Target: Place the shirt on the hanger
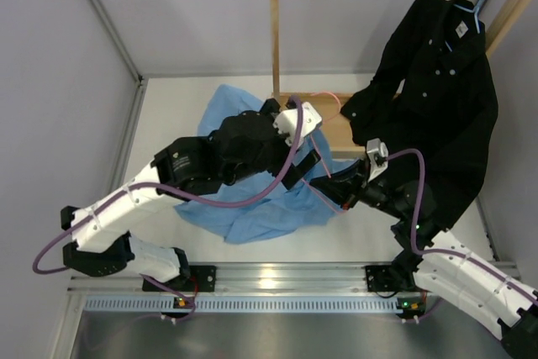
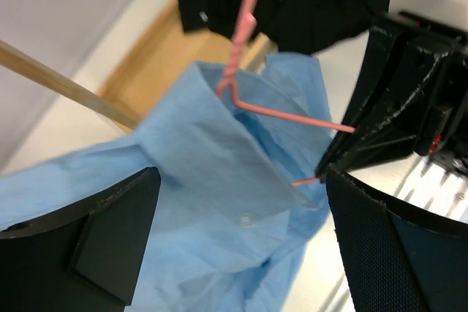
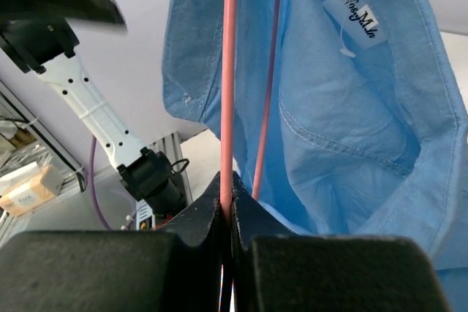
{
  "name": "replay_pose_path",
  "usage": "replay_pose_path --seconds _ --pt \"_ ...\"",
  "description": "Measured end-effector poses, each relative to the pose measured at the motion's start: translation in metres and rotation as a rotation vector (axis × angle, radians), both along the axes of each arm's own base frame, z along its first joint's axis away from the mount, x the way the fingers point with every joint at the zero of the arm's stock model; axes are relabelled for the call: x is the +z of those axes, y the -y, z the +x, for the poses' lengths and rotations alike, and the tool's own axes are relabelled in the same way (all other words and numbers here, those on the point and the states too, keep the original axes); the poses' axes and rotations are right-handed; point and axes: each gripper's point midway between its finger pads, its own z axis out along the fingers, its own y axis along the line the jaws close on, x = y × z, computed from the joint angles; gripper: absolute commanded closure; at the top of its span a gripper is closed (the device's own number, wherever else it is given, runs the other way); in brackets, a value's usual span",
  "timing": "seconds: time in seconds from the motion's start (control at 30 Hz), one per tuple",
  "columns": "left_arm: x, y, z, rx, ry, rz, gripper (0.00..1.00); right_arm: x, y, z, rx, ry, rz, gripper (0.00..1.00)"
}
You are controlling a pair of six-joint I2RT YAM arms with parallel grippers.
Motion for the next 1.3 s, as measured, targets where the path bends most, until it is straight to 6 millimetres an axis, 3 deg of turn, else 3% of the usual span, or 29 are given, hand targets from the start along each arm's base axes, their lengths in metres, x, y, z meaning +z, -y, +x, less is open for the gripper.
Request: replay_pose_path --seconds 0.23,0.33,0.43,0.57,0.7,0.93,1.3 --pt "0.086 -0.035 0.017 -0.018 0.353 -0.128 0.02 -0.003 0.000 -0.001 0.004 0.010 0.024 1.00" --pt "0.107 -0.043 0.033 -0.050 0.474 -0.125 0.02 -0.002 0.000 -0.001 0.006 0.014 0.029 1.00" --pt "0.097 -0.046 0.057 -0.145 0.514 -0.067 0.02 -0.001 0.000 -0.002 0.009 0.023 0.042 1.00" --pt "0.063 -0.037 0.076 -0.321 0.413 0.012 0.02 -0.003 0.000 -0.005 0.022 0.028 0.040 1.00" --pt "0.045 -0.019 0.058 -0.512 0.318 0.008 0.02 -0.005 0.000 -0.009 0.039 0.041 0.031 1.00" --pt "0.032 -0.020 0.018 -0.673 0.209 -0.018 0.03 -0.009 -0.003 -0.014 0.072 0.051 0.015 1.00" --pt "0.008 -0.021 0.007 -0.695 0.063 -0.003 0.12 -0.019 -0.008 -0.024 0.149 0.077 -0.032 1.00"
